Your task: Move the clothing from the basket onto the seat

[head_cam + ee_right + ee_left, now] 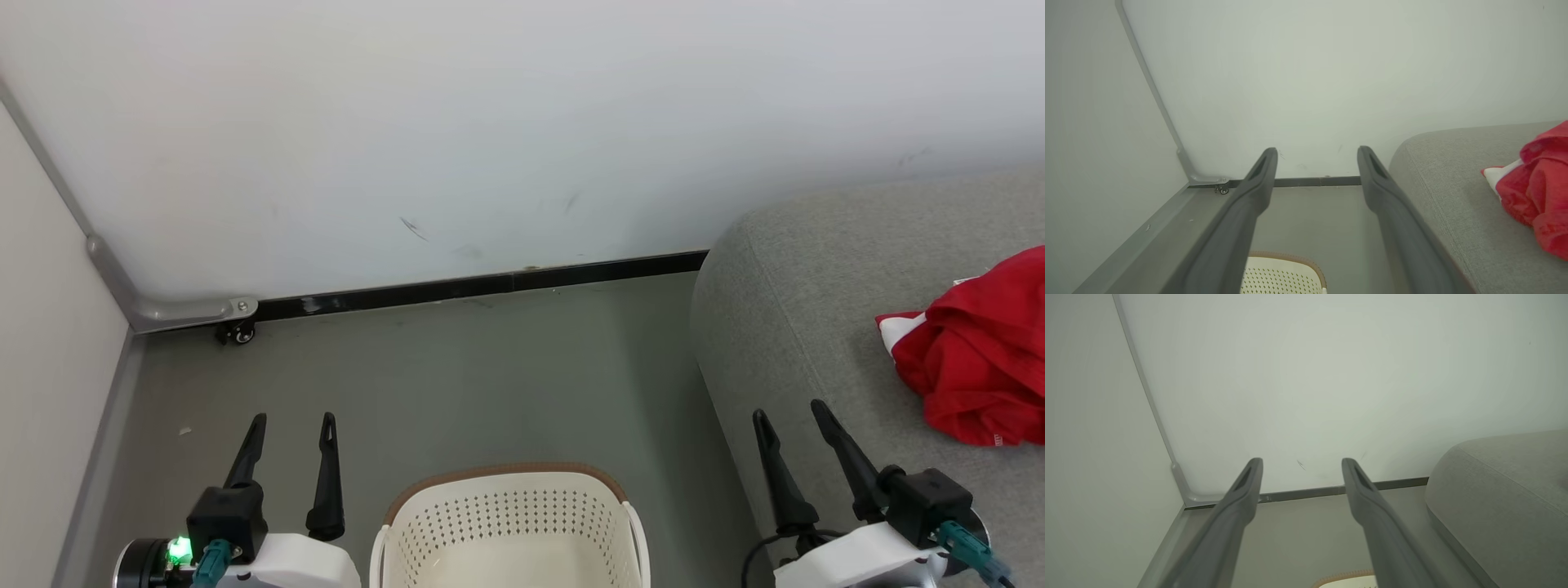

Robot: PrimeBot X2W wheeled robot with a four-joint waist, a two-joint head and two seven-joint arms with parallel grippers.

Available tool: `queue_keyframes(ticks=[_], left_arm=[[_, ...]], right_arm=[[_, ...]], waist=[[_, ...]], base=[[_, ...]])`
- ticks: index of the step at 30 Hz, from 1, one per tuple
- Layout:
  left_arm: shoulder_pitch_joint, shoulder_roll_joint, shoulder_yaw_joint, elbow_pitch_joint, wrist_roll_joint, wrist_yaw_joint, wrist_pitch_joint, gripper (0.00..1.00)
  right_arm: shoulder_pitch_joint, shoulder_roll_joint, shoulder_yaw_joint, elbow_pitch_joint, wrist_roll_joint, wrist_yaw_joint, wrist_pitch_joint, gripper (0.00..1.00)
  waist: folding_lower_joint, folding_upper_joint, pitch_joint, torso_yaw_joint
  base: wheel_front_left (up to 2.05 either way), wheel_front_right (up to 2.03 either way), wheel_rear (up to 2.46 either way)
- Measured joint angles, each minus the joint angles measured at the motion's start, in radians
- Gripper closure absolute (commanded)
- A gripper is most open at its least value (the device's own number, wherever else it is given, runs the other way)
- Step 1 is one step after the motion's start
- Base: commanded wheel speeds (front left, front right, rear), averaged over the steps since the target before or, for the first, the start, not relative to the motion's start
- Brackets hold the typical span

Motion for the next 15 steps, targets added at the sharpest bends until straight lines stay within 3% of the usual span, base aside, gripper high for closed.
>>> queue_keyframes(ticks=[15], left_arm=[[0.0,-0.002,0.015,0.001,0.001,0.009,0.0,0.0]], right_arm=[[0.04,0.024,-0.058,-0.078,-0.071,0.0,0.03,0.0]], waist=[[0.0,0.0,0.001,-0.021]], base=[[0.0,0.0,0.0]])
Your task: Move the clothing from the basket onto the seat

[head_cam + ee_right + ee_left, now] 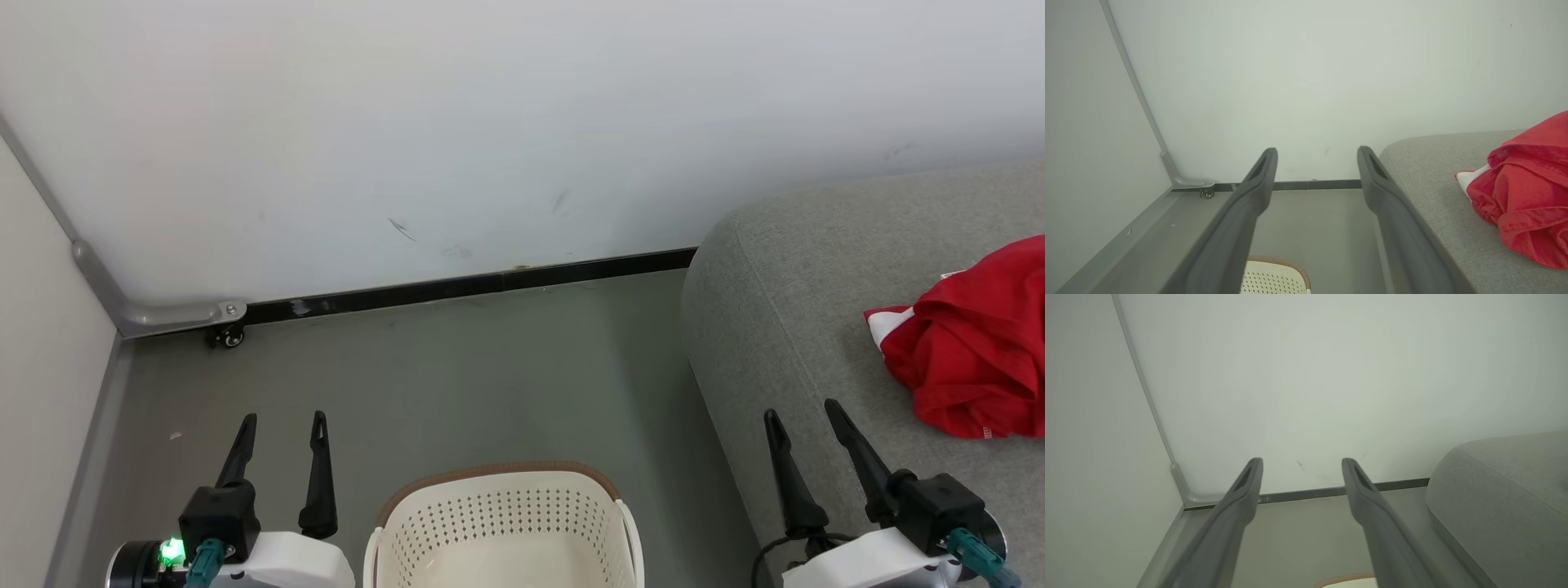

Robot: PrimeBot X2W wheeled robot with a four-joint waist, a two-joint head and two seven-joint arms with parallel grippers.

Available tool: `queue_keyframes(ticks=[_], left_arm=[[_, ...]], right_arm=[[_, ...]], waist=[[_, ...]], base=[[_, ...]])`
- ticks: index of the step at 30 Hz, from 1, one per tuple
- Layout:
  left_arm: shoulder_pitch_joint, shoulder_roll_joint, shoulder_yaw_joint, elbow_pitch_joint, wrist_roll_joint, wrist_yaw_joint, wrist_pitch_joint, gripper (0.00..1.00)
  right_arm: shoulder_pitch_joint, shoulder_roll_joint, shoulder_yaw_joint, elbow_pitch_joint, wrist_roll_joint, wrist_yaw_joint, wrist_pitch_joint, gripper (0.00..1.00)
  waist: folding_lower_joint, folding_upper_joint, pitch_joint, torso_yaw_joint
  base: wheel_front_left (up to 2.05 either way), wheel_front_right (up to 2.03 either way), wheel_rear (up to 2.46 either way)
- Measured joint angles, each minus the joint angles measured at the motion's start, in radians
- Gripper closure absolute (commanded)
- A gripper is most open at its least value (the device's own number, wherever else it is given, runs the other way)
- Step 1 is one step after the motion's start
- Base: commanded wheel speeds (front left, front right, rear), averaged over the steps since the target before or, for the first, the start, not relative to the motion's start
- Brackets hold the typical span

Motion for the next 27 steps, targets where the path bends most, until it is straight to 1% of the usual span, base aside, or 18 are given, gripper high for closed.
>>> queue_keyframes(ticks=[4,15,27], left_arm=[[0.0,0.0,0.003,0.002,0.0,0.009,0.0,0.0],[0.001,0.002,0.005,0.006,0.01,0.012,0.0,0.0],[0.002,-0.002,0.003,0.013,0.01,0.019,0.0,0.0]], right_arm=[[0.003,0.004,-0.002,-0.022,-0.018,0.0,0.002,0.0],[0.039,0.011,-0.02,-0.06,-0.031,0.0,0.026,0.0],[0.042,0.016,-0.03,-0.094,-0.04,0.0,0.035,0.0]], waist=[[0.0,0.0,0.003,0.003],[0.0,0.0,0.011,0.013],[0.0,0.0001,0.014,0.029]], base=[[0.0,0.0,0.0],[0.0,0.0,0.0],[0.0,0.0,0.0]])
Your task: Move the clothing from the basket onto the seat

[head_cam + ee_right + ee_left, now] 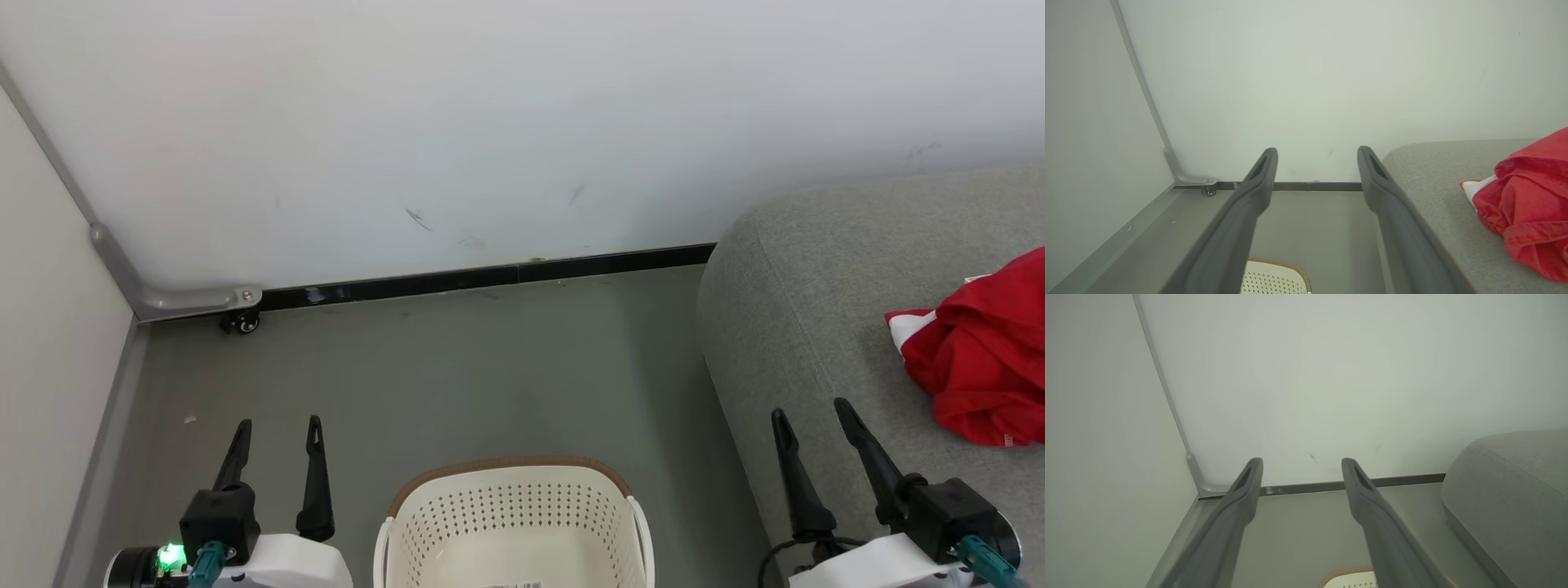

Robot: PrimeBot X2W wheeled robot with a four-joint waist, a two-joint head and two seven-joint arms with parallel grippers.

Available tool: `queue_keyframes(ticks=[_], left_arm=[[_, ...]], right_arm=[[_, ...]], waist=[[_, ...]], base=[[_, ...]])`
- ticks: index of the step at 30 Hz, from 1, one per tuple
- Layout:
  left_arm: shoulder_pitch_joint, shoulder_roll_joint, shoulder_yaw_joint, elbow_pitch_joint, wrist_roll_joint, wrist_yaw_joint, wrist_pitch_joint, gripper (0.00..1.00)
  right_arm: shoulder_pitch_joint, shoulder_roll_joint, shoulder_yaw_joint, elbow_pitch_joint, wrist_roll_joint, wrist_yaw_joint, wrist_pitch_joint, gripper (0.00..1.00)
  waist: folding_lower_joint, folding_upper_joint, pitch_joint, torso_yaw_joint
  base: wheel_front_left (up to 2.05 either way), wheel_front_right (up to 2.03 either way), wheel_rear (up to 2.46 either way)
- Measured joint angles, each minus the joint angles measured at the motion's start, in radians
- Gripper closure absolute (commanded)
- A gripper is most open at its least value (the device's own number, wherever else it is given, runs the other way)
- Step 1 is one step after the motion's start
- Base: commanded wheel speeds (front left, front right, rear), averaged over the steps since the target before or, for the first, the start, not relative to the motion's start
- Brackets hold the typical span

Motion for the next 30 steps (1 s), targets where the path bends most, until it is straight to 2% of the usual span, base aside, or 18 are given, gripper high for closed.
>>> queue_keyframes(ticks=[30], left_arm=[[0.021,-0.001,0.033,0.022,-0.012,0.024,0.0,0.0]], right_arm=[[0.041,0.005,0.0,-0.059,0.002,0.0,0.029,0.0]], waist=[[0.0,0.0,-0.006,0.014]], base=[[0.0,0.0,0.0]])
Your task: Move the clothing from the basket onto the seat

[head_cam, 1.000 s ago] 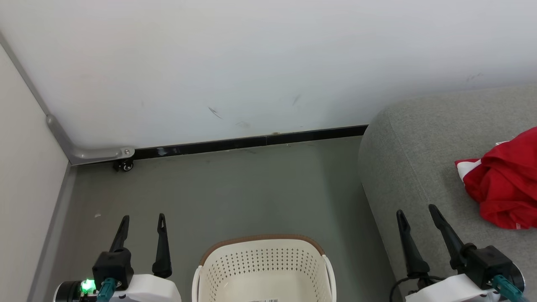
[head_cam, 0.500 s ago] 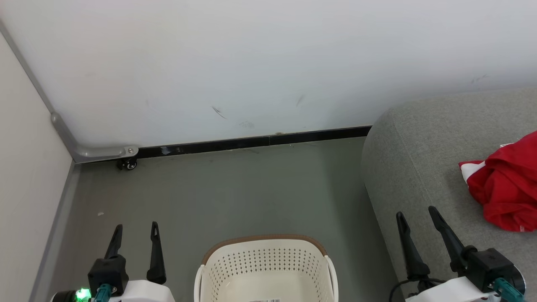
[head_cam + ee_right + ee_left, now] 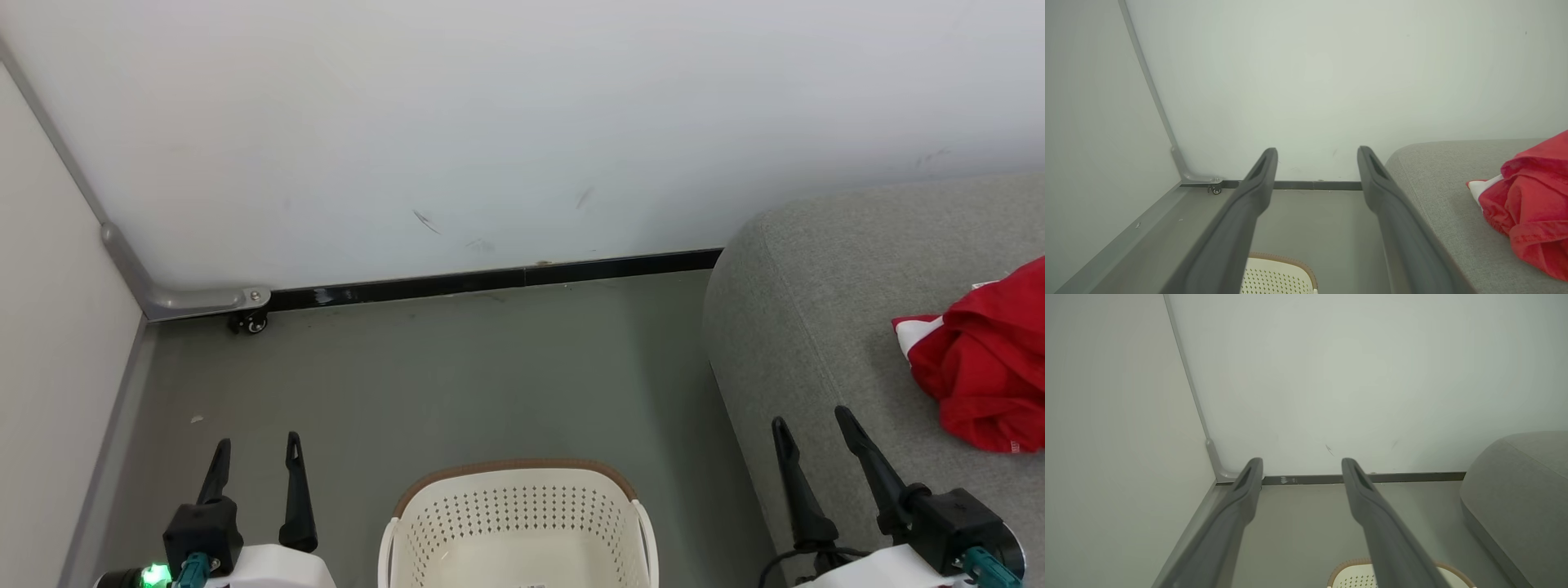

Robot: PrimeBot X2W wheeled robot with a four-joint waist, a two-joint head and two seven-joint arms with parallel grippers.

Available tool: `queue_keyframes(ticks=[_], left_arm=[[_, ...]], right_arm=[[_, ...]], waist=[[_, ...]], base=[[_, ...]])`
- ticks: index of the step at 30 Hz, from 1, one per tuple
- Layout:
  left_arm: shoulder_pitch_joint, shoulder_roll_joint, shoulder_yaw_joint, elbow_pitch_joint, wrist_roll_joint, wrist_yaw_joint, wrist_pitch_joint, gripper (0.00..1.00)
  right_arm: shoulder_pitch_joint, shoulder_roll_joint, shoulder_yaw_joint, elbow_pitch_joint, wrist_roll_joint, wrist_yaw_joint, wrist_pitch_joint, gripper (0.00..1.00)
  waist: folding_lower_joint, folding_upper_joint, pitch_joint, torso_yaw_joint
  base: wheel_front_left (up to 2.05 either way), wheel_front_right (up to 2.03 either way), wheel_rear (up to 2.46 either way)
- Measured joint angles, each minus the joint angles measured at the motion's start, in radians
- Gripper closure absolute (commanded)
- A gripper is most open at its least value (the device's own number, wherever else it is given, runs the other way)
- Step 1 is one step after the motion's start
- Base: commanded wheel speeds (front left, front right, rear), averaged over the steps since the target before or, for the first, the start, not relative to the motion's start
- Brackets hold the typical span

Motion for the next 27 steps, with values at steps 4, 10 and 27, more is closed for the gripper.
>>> queue_keyframes(ticks=[4,10,27], left_arm=[[0.0,-0.001,-0.001,0.008,0.0,0.0,0.002,1.0],[0.02,-0.017,0.015,0.04,-0.021,-0.017,0.018,1.0],[-0.026,-0.025,0.11,0.086,-0.274,-0.073,0.133,1.0]], right_arm=[[0.0,0.001,0.0,0.006,0.001,0.0,0.001,1.0],[0.02,0.005,0.003,0.034,0.02,0.0,0.001,1.0],[0.017,0.005,0.01,0.017,0.332,0.0,0.015,1.0]], waist=[[0.0,0.0,0.0,0.001],[0.0,0.0,0.0,0.001],[0.0015,0.0,0.009,-0.001]], base=[[0.0,0.0,0.0],[0.0,0.0,0.0],[0.0,0.0,0.0]])
